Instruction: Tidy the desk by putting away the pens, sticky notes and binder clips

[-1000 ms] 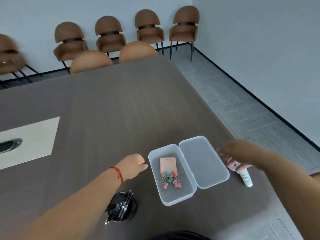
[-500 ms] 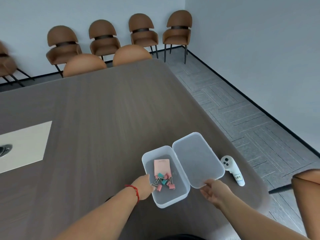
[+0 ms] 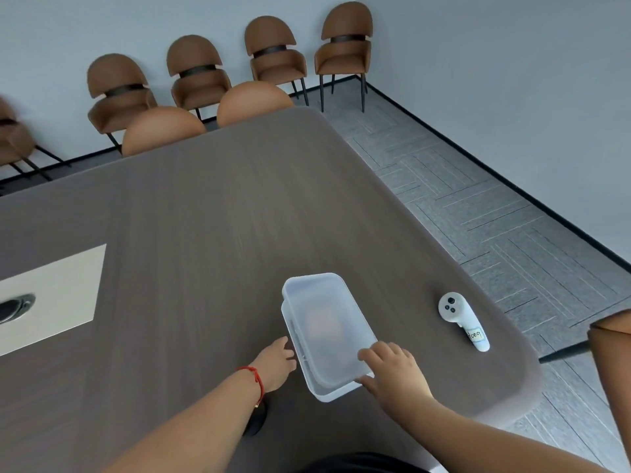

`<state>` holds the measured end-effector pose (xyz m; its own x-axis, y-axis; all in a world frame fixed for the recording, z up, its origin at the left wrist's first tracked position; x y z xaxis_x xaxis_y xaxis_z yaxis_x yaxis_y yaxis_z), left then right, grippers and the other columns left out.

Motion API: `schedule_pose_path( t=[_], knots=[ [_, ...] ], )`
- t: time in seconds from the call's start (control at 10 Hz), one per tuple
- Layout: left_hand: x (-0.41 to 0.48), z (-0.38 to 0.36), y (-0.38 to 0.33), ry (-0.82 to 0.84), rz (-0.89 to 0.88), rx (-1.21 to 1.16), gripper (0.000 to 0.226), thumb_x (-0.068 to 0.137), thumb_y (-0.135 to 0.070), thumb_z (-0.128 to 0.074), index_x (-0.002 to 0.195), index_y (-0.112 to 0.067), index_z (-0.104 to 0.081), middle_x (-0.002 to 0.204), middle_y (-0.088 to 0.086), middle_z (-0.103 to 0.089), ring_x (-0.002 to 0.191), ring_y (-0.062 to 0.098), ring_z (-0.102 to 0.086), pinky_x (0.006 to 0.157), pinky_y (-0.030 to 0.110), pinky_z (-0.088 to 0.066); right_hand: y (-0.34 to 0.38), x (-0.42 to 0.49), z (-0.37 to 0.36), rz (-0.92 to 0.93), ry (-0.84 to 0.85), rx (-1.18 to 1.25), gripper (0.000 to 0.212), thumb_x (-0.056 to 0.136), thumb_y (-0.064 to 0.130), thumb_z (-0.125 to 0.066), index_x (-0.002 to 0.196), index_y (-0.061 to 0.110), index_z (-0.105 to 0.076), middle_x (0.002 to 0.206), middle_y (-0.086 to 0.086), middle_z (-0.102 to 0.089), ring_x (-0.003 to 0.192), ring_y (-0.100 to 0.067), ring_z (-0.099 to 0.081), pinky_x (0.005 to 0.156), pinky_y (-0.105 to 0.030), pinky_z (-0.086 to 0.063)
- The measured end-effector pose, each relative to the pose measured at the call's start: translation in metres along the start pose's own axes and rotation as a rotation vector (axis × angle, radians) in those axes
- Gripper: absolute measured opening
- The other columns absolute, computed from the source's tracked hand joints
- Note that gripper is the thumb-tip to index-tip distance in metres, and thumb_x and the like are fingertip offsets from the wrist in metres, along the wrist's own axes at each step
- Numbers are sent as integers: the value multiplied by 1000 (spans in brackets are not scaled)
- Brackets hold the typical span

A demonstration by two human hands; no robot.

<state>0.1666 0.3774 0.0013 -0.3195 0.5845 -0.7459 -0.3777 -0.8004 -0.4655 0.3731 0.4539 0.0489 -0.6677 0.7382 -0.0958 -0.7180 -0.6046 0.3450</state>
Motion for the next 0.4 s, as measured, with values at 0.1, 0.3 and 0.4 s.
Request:
schedule_pose_path(
  t=[0.1, 0.3, 0.4],
  knots=[
    [-2, 3, 1, -43, -8, 48, 64, 91, 0, -51, 149, -4, -24, 144, 21, -47, 129, 34, -52, 107, 37, -45, 14, 3, -13, 140, 0, -231, 44, 48, 46, -89, 80, 28, -64, 71, 5, -61, 59, -20, -61, 51, -31, -51],
    [-3, -5, 6, 59, -8, 84, 82, 89, -12, -58, 153, -14, -7, 147, 4, -48, 128, 23, -53, 110, 36, -43, 18, 7, -21, 188, 98, -224, 50, 45, 47, -88, 87, 31, -65, 85, 5, -62, 73, -20, -63, 62, -35, -51],
    [-8, -11, -2, 73, -97, 106, 81, 87, -18, -57, 152, -27, -10, 143, 2, -53, 124, 21, -56, 103, 32, -47, 13, 20, 26, 35, 64, -18, 44, 76, 49, -69, 117, 38, -58, 121, 7, -52, 113, -21, -54, 96, -42, -40]
  ],
)
Point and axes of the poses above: each hand's wrist, its own x-axis towards the middle knuckle, its own z-axis out of the back of the hand, y = z × x, the point moved 10 cm from there along x, towards the middle knuckle
